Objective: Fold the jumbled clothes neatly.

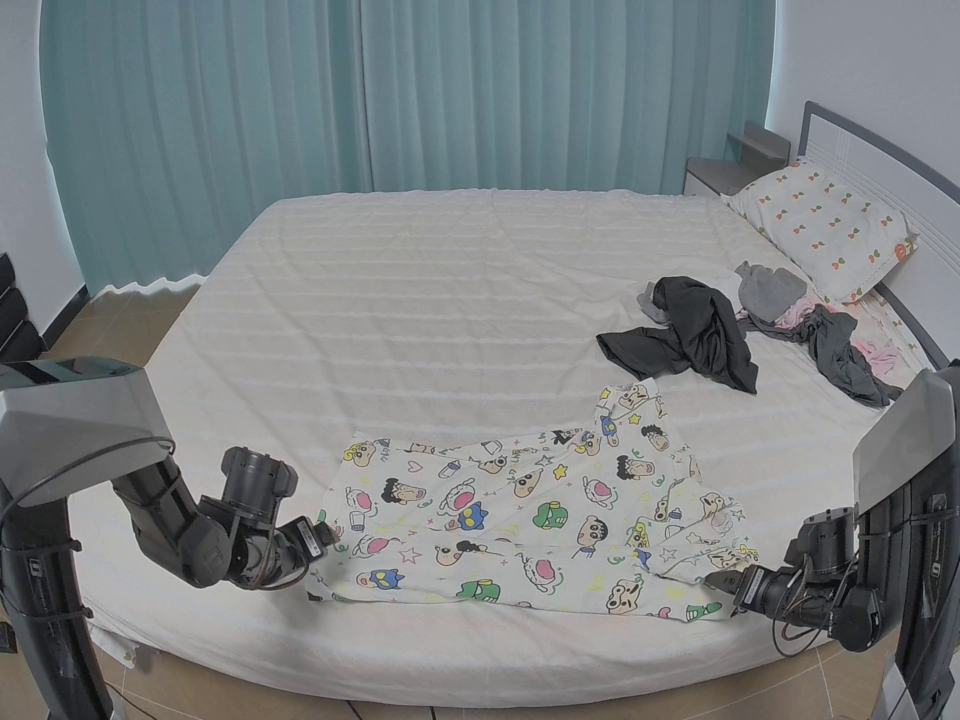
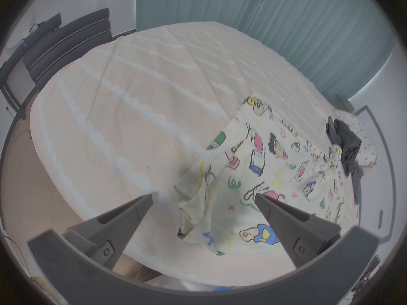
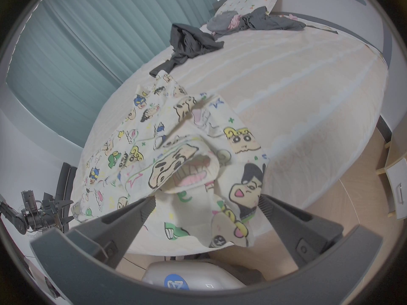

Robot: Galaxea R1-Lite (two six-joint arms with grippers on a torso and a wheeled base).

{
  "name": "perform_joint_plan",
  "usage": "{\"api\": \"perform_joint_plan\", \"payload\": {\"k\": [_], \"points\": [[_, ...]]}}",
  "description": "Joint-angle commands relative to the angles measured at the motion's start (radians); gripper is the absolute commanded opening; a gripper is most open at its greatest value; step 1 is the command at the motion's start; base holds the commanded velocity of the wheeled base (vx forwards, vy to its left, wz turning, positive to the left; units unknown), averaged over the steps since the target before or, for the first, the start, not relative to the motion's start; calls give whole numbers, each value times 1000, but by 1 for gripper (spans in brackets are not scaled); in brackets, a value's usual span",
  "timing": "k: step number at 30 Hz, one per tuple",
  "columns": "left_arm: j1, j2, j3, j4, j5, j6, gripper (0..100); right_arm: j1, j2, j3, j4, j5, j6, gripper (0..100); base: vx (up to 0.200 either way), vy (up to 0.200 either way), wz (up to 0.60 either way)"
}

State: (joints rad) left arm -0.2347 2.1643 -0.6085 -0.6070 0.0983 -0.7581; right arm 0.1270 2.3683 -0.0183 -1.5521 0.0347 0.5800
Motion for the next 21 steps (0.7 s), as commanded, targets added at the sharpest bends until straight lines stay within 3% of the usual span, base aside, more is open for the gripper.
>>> {"api": "perform_joint_plan", "payload": {"k": [1,5,12,16,21], "points": [[54,-129,9,-7,-115,-7,100,-20,-162,18,3,-2,-15,100,0,0,0],[66,-155,-4,-10,-224,-6,100,-24,-244,18,0,-7,-60,100,0,0,0],[66,-93,-16,-126,-315,52,100,-102,-261,-29,1,-6,-134,100,0,0,0],[74,5,-19,-192,-345,238,100,-96,-199,-83,-9,40,-132,100,0,0,0],[103,72,-23,-224,-459,442,100,-95,-158,-100,-9,189,-51,100,0,0,0]]}}
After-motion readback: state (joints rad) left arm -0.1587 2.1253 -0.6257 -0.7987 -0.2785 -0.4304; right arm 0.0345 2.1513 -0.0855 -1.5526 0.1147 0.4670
